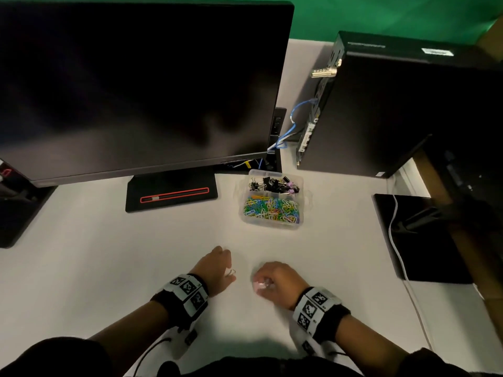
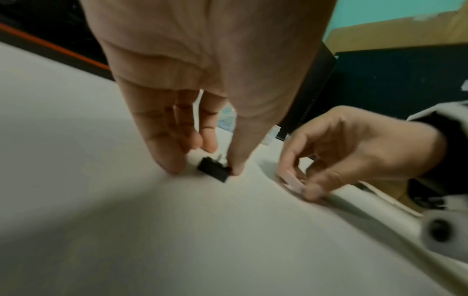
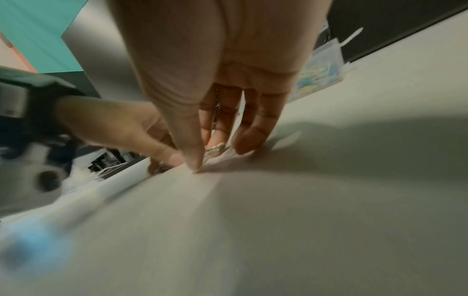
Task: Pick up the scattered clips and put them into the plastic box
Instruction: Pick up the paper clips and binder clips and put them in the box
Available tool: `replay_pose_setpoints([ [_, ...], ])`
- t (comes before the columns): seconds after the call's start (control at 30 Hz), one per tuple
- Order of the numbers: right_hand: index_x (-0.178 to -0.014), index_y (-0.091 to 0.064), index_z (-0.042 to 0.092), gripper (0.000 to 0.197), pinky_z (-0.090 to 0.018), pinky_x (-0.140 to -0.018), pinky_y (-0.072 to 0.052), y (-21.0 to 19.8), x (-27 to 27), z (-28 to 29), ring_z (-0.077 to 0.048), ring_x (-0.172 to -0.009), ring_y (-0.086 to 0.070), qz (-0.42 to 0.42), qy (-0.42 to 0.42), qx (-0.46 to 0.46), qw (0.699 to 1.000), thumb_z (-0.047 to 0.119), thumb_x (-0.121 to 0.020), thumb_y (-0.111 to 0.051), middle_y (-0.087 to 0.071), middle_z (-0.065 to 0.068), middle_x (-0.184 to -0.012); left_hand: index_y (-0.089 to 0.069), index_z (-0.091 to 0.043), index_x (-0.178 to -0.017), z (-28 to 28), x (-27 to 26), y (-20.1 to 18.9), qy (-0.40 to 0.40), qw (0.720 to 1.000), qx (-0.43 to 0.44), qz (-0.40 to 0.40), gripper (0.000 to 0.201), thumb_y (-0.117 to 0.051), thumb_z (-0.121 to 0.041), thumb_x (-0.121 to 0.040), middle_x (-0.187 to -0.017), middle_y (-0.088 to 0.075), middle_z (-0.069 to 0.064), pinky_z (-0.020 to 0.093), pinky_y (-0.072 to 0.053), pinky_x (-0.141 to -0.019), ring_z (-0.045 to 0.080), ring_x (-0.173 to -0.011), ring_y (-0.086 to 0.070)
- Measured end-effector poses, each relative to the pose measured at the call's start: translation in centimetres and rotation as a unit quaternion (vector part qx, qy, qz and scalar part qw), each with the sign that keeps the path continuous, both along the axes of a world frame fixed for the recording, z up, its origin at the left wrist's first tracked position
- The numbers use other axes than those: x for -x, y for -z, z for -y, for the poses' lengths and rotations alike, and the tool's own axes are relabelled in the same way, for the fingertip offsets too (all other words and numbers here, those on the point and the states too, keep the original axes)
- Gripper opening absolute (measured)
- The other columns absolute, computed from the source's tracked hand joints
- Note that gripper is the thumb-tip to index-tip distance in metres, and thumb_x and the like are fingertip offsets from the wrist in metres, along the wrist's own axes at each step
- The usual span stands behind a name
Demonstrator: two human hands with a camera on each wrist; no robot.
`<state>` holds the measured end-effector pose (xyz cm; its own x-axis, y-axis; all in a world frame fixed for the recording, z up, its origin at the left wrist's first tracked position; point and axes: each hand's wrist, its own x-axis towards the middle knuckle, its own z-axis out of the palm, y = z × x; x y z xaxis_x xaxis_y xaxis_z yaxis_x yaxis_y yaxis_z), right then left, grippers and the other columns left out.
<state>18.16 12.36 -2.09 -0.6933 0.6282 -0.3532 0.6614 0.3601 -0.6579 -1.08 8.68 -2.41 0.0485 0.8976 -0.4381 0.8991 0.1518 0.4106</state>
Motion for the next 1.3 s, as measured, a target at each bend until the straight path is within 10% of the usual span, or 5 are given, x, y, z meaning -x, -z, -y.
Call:
replay_pose_setpoints([
  [0.17,-0.093,-0.068,0.01,0.012,-0.01,-0.066,-0.036,-2.6,-0.5,-5.6,0.008,-0.064,-0.052,-0.059,0.1,-0.038,0.993,0.01,-0.082,-0.062,-0.062,0.003,-0.084,-0.051,-0.009,-0.108,-0.3,-0.8,0.0,-0.008,1.0,0.029,-0.004,0.022,-0.051,-0.024,-0.091,-0.109,-0.045,0.005,0.028,-0.04,-0.092,0.026,-0.108,-0.054],
  [0.43,-0.096,-0.069,0.013,0.017,-0.023,-0.079,-0.043,-4.9,0.6,-15.8,-0.023,-0.091,-0.061,0.016,0.259,-0.15,0.954,0.009,-0.081,-0.061,-0.069,-0.007,-0.096,-0.057,-0.011,-0.087,-1.8,-0.8,-0.9,0.052,0.996,0.074,-0.02,0.007,-0.055,-0.013,-0.081,-0.11,-0.061,0.01,0.031,-0.045,-0.087,0.026,-0.103,-0.057],
  [0.6,-0.122,-0.054,0.011,0.039,-0.032,-0.093,-0.044,-3.8,0.3,-17.7,-0.033,-0.109,-0.055,0.086,0.296,-0.135,0.942,0.007,-0.083,-0.056,-0.053,-0.015,-0.124,-0.033,-0.028,-0.058,-3.7,-0.2,-0.8,0.024,0.996,0.068,0.051,0.034,-0.055,-0.008,-0.075,-0.069,-0.047,-0.014,0.025,-0.042,-0.073,0.026,-0.094,-0.06],
  [0.93,-0.142,-0.024,0.015,0.066,-0.038,-0.093,-0.046,-2.5,-1.6,-15.0,-0.033,-0.108,-0.054,0.105,0.305,-0.007,0.947,0.015,-0.085,-0.057,-0.054,-0.019,-0.119,-0.058,-0.012,-0.093,-13.9,-1.2,-5.2,-0.139,0.968,-0.127,0.163,0.008,-0.052,-0.009,-0.088,-0.093,-0.061,0.005,0.015,-0.038,-0.059,0.013,-0.073,-0.052],
  [1.3,-0.14,-0.027,0.018,0.063,-0.038,-0.081,-0.054,-2.9,-2.3,-11.9,-0.023,-0.088,-0.052,0.07,0.258,0.012,0.964,0.003,-0.085,-0.053,-0.053,-0.015,-0.112,-0.069,-0.008,-0.099,-14.1,-3.0,-3.8,-0.188,0.958,-0.108,0.187,0.018,-0.057,-0.017,-0.09,-0.103,-0.071,0.008,0.02,-0.044,-0.08,0.017,-0.091,-0.062],
])
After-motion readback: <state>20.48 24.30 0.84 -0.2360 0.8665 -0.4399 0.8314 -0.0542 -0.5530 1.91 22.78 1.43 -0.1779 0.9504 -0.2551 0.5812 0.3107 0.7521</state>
